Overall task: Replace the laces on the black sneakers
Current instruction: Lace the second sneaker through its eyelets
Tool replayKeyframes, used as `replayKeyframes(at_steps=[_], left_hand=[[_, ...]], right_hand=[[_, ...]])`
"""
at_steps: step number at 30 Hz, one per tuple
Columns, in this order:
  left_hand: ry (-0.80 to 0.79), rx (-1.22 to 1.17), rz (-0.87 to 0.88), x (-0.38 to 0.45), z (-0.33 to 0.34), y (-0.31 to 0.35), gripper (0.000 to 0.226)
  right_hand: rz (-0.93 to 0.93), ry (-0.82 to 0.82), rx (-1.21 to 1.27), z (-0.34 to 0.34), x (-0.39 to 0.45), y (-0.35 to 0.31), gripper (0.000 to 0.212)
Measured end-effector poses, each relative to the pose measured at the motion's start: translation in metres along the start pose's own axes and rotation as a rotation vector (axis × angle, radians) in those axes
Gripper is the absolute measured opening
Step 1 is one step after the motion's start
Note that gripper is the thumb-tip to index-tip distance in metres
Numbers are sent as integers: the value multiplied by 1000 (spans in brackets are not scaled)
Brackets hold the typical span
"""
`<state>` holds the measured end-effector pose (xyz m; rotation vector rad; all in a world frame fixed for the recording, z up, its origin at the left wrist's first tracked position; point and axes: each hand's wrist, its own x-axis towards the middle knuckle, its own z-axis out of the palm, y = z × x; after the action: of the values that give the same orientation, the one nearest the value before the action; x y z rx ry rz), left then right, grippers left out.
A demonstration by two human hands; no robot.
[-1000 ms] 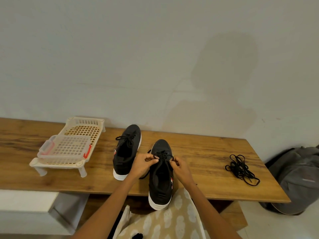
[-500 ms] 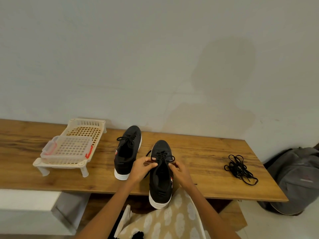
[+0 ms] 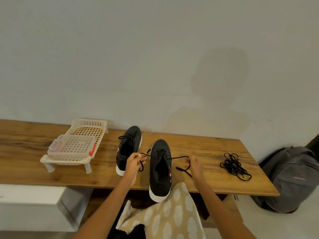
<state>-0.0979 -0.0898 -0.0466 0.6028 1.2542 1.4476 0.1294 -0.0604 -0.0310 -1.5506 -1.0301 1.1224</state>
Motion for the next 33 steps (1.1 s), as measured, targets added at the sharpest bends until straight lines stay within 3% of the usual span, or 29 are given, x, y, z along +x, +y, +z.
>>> replayKeyframes(at_steps=[3, 5, 8, 14, 20, 22, 24, 27, 30, 33], left_hand=[[-71, -500, -55, -3, 4, 9, 23], [-113, -642, -86, 0, 7, 10, 23], [-56, -613, -109, 4, 13, 8, 22], [47, -447, -67, 10, 9, 16, 26], [44, -162, -4, 10, 21, 35, 20], [-3, 125, 76, 13, 32, 53, 18], [-93, 565, 232, 11, 44, 79, 13], [-360, 938, 371, -1, 67, 124, 13], [-552, 977, 343, -10, 90, 160, 26], [-517, 951, 396, -12, 108, 177, 26]], right_hand=[[139, 26, 381, 3, -3, -12, 22], [157, -20, 593, 9, -7, -19, 26], [193, -27, 732, 17, -4, -25, 28], [259, 60, 688, 12, 4, -16, 28], [177, -43, 468, 12, -1, -41, 30], [85, -184, 338, 13, -3, -70, 27], [-19, -296, 228, 14, -4, -104, 27], [-178, -414, 177, 14, -9, -157, 28], [-279, -461, 88, 16, -15, -195, 33], [-295, -524, 104, 20, -16, -219, 43]])
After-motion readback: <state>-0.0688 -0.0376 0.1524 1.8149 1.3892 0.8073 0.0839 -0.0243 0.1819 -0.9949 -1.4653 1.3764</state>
